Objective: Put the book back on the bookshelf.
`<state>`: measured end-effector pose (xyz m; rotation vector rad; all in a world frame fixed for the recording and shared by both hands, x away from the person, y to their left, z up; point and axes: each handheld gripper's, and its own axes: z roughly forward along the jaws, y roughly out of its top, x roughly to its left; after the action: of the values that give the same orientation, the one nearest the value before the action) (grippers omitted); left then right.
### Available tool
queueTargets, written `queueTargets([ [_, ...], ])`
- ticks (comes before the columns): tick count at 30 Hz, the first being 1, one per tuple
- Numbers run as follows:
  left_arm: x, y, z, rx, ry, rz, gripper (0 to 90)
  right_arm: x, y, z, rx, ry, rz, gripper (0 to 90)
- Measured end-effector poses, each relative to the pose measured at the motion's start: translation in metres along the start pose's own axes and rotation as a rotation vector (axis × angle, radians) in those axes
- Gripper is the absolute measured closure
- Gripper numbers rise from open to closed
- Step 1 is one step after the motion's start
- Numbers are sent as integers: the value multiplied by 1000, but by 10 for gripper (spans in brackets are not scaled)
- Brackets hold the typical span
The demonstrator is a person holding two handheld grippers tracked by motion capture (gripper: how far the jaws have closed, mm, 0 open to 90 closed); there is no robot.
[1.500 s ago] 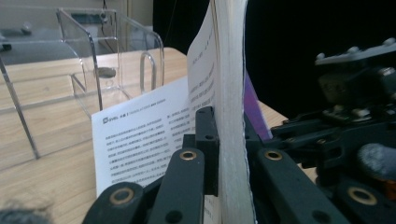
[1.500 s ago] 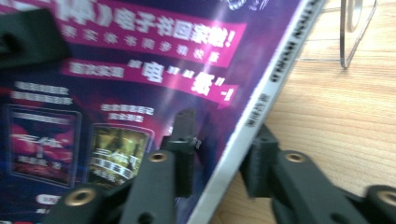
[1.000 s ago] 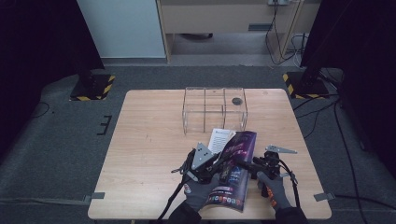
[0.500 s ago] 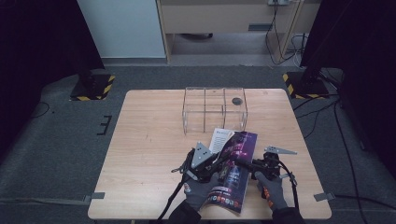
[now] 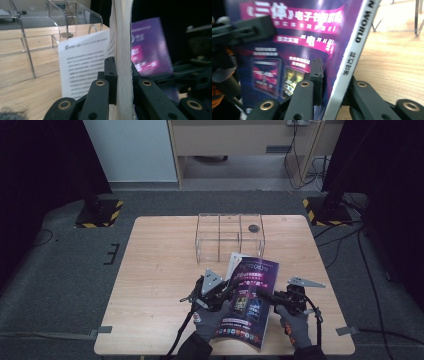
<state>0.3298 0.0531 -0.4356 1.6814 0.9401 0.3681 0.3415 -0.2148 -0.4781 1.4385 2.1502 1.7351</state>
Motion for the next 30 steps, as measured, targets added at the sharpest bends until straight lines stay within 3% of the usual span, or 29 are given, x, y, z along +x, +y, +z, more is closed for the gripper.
queueTargets([
  [11,18,-1,-6,19,2,-18,775,16,10,-13,-12,8,-46,829],
  [17,26,0,-12,20,11,-37,650,21,15,-17,-26,19,-57,829],
  [24,42,2,-31,36,84,-17,541,28,24,-25,-52,23,-74,830],
  [30,66,-3,-53,66,166,0,458,28,29,-30,-74,-4,-73,830],
])
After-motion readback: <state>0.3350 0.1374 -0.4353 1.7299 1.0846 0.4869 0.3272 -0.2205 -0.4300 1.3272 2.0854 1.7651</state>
